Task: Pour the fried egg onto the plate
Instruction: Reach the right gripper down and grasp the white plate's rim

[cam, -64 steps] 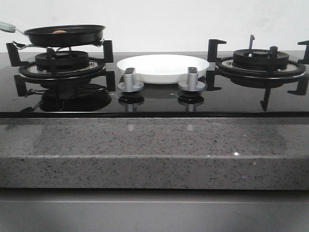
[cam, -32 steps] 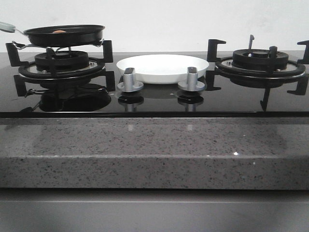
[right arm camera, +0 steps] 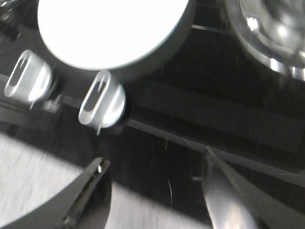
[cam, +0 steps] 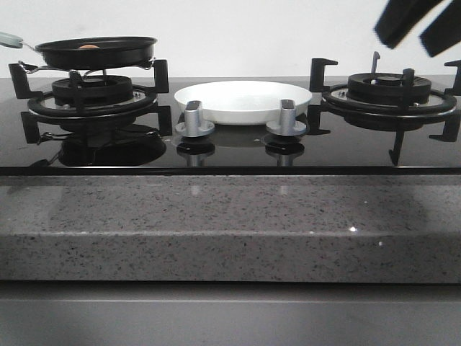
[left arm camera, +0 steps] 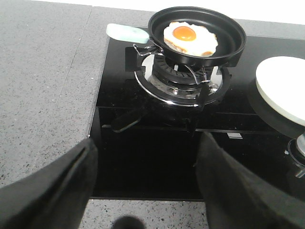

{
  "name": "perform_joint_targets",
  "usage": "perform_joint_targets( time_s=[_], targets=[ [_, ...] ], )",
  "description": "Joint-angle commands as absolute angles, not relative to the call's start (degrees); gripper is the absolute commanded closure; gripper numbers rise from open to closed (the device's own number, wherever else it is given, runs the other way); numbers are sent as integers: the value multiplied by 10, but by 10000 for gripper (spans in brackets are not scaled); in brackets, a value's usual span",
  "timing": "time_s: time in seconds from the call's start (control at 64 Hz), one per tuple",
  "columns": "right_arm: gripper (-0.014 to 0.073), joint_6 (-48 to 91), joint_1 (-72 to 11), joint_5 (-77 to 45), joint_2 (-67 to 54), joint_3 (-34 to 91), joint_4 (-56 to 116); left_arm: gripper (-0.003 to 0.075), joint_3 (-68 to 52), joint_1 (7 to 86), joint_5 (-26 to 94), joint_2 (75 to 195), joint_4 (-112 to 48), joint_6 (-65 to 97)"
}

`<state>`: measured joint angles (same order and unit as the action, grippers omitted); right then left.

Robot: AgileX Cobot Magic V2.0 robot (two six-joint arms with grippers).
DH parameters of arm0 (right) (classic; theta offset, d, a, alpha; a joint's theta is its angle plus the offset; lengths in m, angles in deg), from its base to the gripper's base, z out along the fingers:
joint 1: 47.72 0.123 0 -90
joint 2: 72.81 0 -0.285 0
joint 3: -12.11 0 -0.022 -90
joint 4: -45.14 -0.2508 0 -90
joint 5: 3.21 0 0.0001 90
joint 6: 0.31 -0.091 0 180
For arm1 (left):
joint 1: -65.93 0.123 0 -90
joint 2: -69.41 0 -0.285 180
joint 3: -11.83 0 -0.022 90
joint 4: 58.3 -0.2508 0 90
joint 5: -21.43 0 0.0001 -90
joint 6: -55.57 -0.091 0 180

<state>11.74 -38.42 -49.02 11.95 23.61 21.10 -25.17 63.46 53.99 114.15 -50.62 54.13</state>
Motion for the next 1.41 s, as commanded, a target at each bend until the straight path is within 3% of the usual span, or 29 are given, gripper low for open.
perform_joint_targets(
  time_s=[0.0,0.422,0.969,1.391],
  targets=[
    [148,124,-385,-481,148,175,192,281,-233,636,500,1146,-499,542],
    [148,129,-385,-521,340,-8,171,281,-233,636,500,1149,-499,542],
    [151,129,-385,-543,469,-133,160,281,-233,636,500,1150,-499,542],
    [373,130,-385,-584,498,-166,160,281,-233,636,500,1150,-499,542]
  ],
)
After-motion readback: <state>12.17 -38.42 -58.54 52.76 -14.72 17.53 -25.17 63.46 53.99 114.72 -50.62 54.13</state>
